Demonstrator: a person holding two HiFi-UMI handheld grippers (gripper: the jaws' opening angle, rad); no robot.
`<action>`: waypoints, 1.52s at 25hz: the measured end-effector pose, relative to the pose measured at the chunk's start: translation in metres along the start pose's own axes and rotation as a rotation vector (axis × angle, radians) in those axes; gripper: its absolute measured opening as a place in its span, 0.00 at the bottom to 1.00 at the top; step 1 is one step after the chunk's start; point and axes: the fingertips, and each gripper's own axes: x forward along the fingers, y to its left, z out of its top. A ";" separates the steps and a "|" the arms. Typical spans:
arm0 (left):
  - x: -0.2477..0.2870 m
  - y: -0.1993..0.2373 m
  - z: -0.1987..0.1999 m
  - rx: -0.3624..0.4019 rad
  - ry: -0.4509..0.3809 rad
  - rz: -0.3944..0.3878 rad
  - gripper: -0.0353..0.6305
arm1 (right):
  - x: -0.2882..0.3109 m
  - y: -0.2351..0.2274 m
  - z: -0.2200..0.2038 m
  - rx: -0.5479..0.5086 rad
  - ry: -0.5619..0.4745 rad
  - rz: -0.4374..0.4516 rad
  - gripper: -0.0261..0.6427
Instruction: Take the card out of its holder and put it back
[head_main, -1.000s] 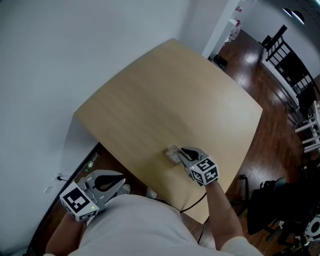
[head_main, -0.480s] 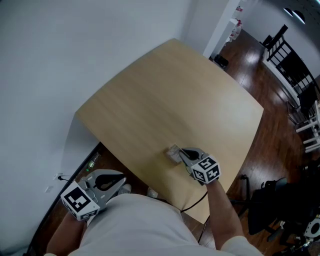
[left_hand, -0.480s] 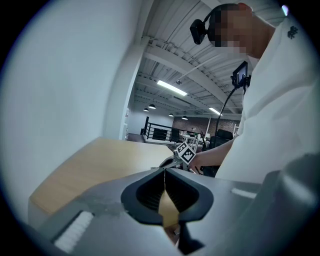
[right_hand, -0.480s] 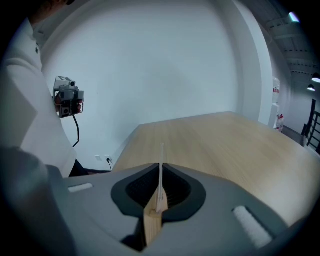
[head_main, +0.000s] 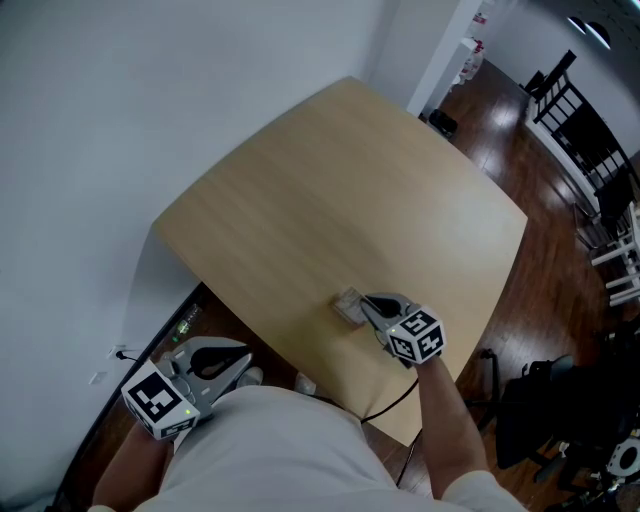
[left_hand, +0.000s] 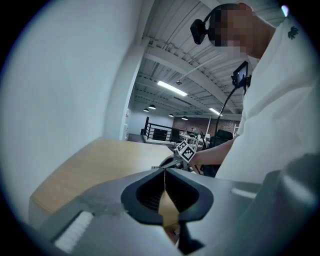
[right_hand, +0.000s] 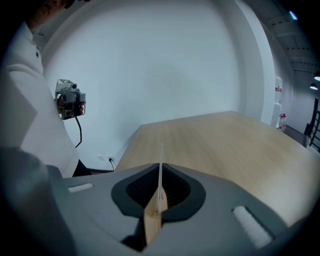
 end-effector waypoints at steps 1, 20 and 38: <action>0.000 0.000 0.000 0.000 0.000 -0.001 0.07 | -0.001 0.000 0.001 0.000 0.000 0.000 0.07; -0.004 0.008 0.000 0.013 -0.016 -0.068 0.07 | -0.029 0.009 0.041 -0.031 -0.007 -0.036 0.07; -0.035 0.025 0.005 0.066 -0.030 -0.197 0.07 | -0.061 0.057 0.069 -0.021 -0.041 -0.153 0.07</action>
